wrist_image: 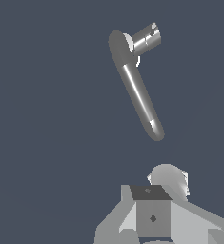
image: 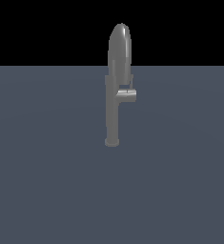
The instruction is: Turn on the faucet by rotating a designated handle.
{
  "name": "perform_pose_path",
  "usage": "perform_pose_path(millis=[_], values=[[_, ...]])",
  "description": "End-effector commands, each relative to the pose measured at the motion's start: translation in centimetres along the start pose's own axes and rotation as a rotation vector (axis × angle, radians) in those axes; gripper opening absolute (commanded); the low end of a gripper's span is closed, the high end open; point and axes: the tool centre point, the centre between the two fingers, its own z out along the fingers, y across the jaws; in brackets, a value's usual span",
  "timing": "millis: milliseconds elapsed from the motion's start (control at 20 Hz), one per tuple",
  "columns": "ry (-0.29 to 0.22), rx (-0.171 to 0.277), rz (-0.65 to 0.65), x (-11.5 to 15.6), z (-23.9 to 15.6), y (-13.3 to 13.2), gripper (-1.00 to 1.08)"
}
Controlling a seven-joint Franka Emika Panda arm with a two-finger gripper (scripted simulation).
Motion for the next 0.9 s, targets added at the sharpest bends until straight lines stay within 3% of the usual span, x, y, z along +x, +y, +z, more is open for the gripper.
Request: perform_pose_path(millis=[0,850], values=[[-0.043,0.036,0.038,1.4,0.0,-0.2,-1.0],[-0.357,0.304,0.308,11.5,2.1,0.2,-1.0]])
